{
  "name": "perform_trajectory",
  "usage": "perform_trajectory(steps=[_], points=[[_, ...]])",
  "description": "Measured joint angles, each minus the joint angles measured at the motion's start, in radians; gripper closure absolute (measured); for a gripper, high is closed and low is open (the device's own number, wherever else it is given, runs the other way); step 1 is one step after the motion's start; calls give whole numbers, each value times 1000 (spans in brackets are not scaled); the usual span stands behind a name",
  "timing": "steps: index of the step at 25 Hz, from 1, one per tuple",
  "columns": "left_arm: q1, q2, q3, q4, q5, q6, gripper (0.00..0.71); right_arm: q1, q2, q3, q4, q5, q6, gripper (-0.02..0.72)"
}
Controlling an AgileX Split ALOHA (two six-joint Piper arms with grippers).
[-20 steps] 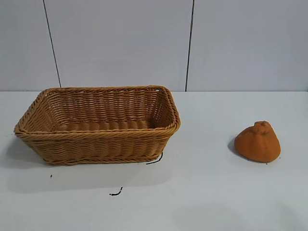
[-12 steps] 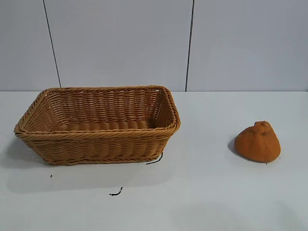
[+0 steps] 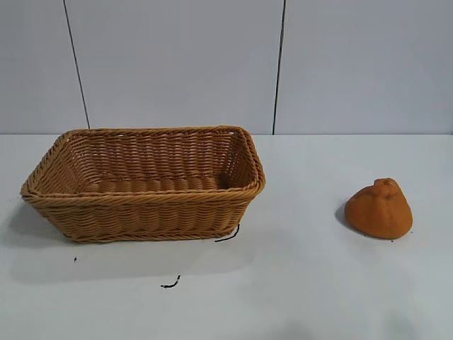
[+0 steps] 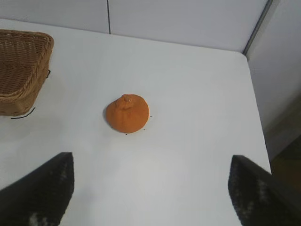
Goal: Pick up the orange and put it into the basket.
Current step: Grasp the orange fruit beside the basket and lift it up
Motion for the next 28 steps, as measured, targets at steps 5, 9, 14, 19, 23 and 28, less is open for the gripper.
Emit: perform_trajectory(steps=[5,9,14,19,23,28], points=[[0,0,0,0,0,0,71,0,356,-198,20,32,53,69],[0,0,0,0,0,0,71,0,610,-347,42,46,67,69],[0,0,0,0,0,0,71,0,904,-523,54,86,68,69],[0,0,0,0,0,0,71,3,1144,-640,68,123,68,69],[0,0,0,0,0,0,71,37,1276,-657,68,120,68,69],[0,0,0,0,0,0,71,69,1403,-658,69,86,70,69]])
